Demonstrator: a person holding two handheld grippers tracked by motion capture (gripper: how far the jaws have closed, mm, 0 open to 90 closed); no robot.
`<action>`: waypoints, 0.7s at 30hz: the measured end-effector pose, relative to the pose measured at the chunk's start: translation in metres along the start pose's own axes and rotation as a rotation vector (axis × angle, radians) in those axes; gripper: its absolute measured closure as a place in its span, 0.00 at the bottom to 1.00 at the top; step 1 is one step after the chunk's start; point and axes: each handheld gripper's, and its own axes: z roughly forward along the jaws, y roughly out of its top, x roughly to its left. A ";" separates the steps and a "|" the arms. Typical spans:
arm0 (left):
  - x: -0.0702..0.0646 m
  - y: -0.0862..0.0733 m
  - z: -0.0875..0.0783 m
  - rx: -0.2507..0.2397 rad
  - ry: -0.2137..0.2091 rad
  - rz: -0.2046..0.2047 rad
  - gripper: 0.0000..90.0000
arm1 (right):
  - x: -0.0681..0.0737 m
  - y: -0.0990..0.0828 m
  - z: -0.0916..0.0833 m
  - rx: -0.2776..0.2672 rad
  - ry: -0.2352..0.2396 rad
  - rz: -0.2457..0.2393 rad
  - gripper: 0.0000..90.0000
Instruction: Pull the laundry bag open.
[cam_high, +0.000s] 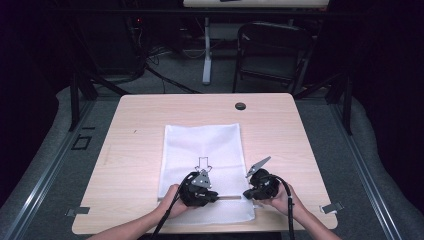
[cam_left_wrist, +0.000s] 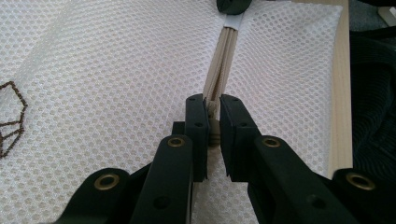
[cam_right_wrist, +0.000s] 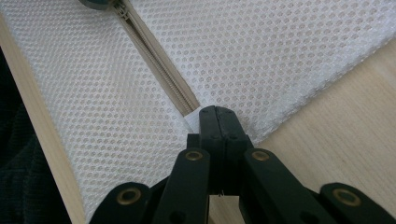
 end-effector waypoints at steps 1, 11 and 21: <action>0.001 0.000 -0.001 0.006 0.000 0.002 0.92 | 0.000 0.000 0.000 -0.001 -0.007 0.000 1.00; 0.000 -0.001 -0.004 0.010 0.005 0.011 0.92 | 0.000 0.000 0.000 -0.002 -0.008 -0.001 1.00; 0.001 -0.005 -0.009 -0.004 -0.002 0.005 0.92 | 0.001 0.000 0.000 -0.002 -0.010 -0.003 1.00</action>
